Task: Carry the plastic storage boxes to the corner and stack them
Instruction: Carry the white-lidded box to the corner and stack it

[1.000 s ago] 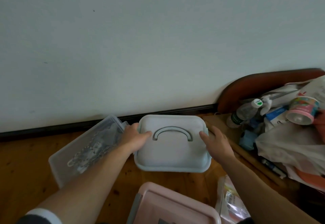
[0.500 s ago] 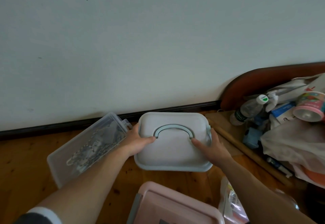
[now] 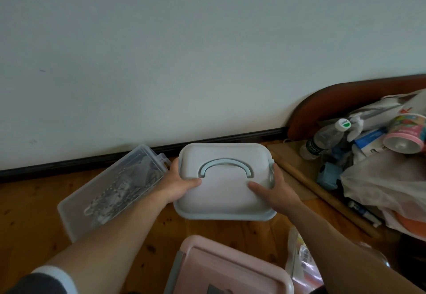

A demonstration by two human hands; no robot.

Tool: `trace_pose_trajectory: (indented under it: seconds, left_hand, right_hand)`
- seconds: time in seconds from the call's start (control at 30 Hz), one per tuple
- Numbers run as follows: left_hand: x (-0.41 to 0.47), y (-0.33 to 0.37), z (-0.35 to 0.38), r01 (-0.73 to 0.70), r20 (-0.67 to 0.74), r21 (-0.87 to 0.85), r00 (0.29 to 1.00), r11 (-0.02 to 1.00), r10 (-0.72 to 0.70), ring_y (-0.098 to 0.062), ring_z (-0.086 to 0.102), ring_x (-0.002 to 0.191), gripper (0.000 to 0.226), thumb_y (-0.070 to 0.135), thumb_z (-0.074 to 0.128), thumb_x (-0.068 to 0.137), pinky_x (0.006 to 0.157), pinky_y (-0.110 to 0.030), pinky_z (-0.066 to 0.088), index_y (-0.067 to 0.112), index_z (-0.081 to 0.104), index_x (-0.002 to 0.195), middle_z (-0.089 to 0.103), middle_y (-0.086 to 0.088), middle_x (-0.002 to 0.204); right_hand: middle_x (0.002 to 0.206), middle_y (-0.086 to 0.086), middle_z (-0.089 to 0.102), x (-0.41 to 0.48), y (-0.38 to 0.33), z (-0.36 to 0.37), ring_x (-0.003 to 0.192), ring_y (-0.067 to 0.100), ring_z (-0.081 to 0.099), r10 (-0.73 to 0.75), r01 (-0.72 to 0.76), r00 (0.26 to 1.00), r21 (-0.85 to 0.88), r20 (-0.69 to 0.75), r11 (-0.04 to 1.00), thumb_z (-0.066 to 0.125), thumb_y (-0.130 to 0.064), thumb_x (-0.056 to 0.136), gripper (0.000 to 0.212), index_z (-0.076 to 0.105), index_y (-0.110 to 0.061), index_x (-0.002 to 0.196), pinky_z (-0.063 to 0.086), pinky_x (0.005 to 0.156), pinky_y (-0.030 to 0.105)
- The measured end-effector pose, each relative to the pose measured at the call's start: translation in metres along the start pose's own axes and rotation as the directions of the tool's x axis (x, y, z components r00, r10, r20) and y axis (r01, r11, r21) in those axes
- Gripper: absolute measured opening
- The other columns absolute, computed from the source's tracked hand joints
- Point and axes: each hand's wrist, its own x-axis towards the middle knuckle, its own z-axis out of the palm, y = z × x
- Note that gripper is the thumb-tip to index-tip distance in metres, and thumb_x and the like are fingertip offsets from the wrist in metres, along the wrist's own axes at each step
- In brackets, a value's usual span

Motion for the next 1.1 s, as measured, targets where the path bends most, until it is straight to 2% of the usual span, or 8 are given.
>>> trace_pose_trajectory:
  seconds: [0.23, 0.6, 0.8, 0.97, 1.1]
  left_hand:
    - [-0.003, 0.0, -0.004, -0.027, -0.037, -0.041, 0.999, 0.999, 0.026, -0.027, 0.032, 0.138, 0.105, 0.047, 0.077, 0.074, 0.108, -0.048, 0.031, 0.032, 0.01, 0.153, 0.028, 0.0, 0.155]
    - [-0.011, -0.001, -0.01, -0.071, -0.112, -0.106, 0.992, 0.992, 0.059, -0.027, 0.031, 0.139, 0.101, 0.048, 0.077, 0.073, 0.11, -0.048, 0.032, 0.038, 0.014, 0.151, 0.024, 0.0, 0.156]
    - [-0.018, 0.002, -0.009, -0.115, -0.126, -0.152, 0.987, 0.982, 0.097, -0.026, 0.036, 0.133, 0.094, 0.041, 0.077, 0.074, 0.106, -0.047, 0.037, 0.04, 0.02, 0.148, 0.029, -0.002, 0.152]
    - [-0.029, 0.012, -0.009, -0.119, -0.211, -0.218, 0.975, 0.969, 0.072, -0.027, 0.042, 0.126, 0.087, 0.037, 0.079, 0.072, 0.102, -0.047, 0.041, 0.04, 0.031, 0.144, 0.034, -0.004, 0.146]
    - [-0.041, 0.023, -0.012, -0.146, -0.258, -0.279, 0.963, 0.949, 0.072, -0.026, 0.042, 0.125, 0.085, 0.033, 0.081, 0.069, 0.101, -0.046, 0.042, 0.04, 0.037, 0.141, 0.034, -0.004, 0.143]
  right_hand:
    - [0.15, 0.01, 0.032, -0.002, -0.004, -0.002, 0.125, 0.033, 0.046, -0.066, 0.066, 0.997, -0.02, -0.039, 0.998, 0.063, -0.068, 0.076, 0.101, 0.003, -0.039, 0.153, 0.044, 0.099, 0.047]
    - [0.151, 0.006, 0.034, -0.006, -0.013, -0.001, 0.124, 0.028, 0.046, -0.104, 0.106, 0.991, 0.024, -0.087, 0.994, 0.062, -0.07, 0.076, 0.098, 0.011, -0.039, 0.153, 0.041, 0.084, 0.036]
    - [0.15, 0.003, 0.036, -0.018, -0.017, -0.005, 0.125, 0.027, 0.044, -0.109, 0.119, 0.983, 0.061, -0.147, 0.991, 0.064, -0.07, 0.073, 0.096, 0.016, -0.043, 0.151, 0.044, 0.091, 0.042]
    - [0.148, 0.001, 0.039, -0.035, -0.022, -0.007, 0.114, 0.019, 0.045, -0.085, 0.111, 0.98, 0.14, -0.182, 0.984, 0.065, -0.072, 0.071, 0.095, 0.02, -0.045, 0.149, 0.043, 0.083, 0.038]
    - [0.148, 0.0, 0.04, -0.05, -0.029, -0.011, 0.126, 0.026, 0.044, -0.069, 0.111, 0.971, 0.175, -0.228, 0.978, 0.066, -0.073, 0.069, 0.094, 0.023, -0.045, 0.148, 0.045, 0.098, 0.049]
